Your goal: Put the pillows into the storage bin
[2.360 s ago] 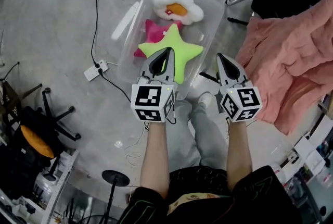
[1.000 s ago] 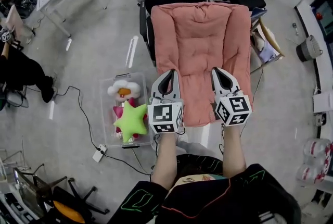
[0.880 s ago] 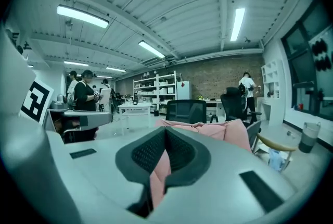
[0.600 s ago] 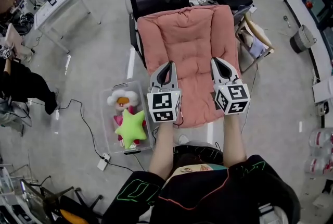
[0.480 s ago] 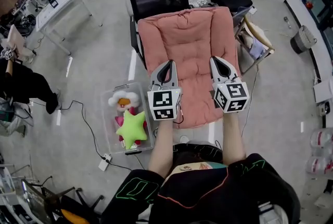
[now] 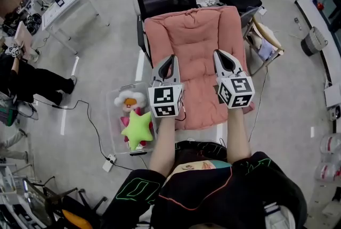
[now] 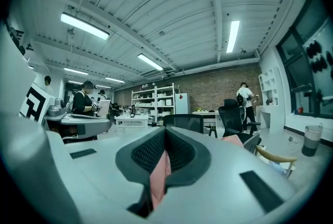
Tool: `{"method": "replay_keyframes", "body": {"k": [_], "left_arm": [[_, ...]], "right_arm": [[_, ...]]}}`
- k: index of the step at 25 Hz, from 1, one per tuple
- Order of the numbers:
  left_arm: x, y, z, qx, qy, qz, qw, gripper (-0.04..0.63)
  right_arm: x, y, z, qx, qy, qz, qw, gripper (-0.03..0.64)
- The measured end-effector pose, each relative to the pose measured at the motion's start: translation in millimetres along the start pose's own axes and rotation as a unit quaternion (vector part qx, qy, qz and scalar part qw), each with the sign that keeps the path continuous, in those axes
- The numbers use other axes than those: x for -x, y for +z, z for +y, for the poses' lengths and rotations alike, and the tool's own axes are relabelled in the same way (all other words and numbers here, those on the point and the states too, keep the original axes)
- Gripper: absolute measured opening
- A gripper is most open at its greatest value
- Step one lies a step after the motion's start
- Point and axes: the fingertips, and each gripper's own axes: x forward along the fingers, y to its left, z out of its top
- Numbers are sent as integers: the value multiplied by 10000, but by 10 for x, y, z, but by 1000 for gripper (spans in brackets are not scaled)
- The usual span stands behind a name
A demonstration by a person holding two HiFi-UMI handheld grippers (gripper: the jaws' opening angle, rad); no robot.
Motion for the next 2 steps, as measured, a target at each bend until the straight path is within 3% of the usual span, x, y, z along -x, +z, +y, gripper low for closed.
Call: {"method": "replay_keyframes", "body": {"k": [2], "left_arm": [[6,32,-10,8,4,-16,10000,-5]], "right_arm": [[5,36,-1,6,19,-17,10000,3]]}}
